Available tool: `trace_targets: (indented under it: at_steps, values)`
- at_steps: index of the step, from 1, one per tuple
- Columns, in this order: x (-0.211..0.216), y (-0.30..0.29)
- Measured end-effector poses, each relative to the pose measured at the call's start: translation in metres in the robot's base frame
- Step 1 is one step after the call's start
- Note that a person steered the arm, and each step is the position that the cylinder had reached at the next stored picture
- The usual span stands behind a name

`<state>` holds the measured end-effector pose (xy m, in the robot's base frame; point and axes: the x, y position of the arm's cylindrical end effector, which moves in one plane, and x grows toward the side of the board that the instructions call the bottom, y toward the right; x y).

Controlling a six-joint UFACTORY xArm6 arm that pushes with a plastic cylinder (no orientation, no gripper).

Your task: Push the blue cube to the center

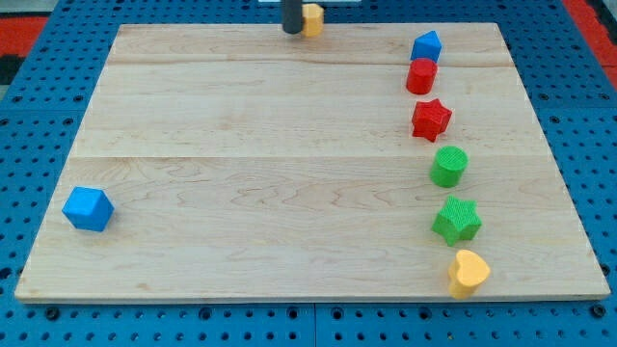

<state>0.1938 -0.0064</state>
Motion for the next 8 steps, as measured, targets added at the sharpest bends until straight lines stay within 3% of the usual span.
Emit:
trace_targets:
  at_steps: [1, 3, 4, 8]
  values:
    - [-0.002, 0.045]
    - [0.004, 0.034]
    - [0.050, -0.018]
    - [0.272, -0.053]
